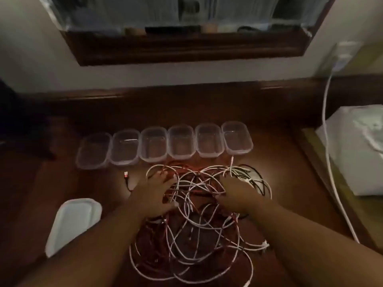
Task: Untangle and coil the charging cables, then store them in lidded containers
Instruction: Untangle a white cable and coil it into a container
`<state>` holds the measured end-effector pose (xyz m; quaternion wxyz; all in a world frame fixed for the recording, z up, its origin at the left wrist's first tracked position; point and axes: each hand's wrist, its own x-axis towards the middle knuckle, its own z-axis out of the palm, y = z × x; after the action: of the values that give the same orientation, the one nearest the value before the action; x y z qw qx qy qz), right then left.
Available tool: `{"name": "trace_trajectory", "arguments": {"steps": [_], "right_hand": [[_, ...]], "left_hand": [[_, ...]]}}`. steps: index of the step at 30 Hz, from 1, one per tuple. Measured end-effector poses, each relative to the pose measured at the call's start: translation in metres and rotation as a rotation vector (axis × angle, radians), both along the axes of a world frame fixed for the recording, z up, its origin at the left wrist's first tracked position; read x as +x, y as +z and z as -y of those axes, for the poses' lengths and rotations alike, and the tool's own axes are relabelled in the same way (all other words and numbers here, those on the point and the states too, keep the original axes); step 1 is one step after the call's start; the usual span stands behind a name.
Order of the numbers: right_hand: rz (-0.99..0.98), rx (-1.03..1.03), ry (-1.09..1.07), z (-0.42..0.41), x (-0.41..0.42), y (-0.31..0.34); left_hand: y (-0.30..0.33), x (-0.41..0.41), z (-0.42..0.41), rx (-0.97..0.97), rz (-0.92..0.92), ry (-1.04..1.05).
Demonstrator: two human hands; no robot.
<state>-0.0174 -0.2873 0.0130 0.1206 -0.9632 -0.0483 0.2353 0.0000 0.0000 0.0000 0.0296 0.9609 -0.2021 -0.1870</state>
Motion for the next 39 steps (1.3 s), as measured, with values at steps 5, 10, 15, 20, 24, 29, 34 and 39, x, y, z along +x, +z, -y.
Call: {"name": "trace_trajectory", "arguments": {"steps": [5,10,15,20,24,29,34,39], "right_hand": [[0.05,-0.193,-0.061,-0.008,-0.034,-0.08],[0.242,-0.141,-0.121,-0.014,-0.032,-0.108],[0.275,-0.125,-0.11,-0.011,-0.03,-0.112],[0.298,-0.104,-0.12,-0.012,-0.03,-0.113],[0.371,-0.087,-0.116,-0.012,-0.032,-0.119],[0.441,-0.064,-0.098,-0.01,-0.034,-0.124],[0.448,-0.022,-0.106,-0.012,-0.041,-0.119],[0.494,0.022,-0.129,-0.01,-0.038,-0.122]], "left_hand": [[-0.082,-0.036,-0.002,-0.089,0.09,0.047],[-0.097,-0.022,0.002,-0.122,0.174,0.106],[-0.102,-0.024,0.002,-0.149,0.211,0.123],[-0.105,-0.025,0.002,-0.16,0.242,0.131],[-0.109,-0.025,0.004,-0.14,0.289,0.129],[-0.11,-0.034,0.001,-0.25,0.419,0.062],[-0.111,-0.045,-0.003,-0.401,0.652,-0.028],[-0.116,-0.042,-0.005,-0.496,0.708,-0.052]]}}
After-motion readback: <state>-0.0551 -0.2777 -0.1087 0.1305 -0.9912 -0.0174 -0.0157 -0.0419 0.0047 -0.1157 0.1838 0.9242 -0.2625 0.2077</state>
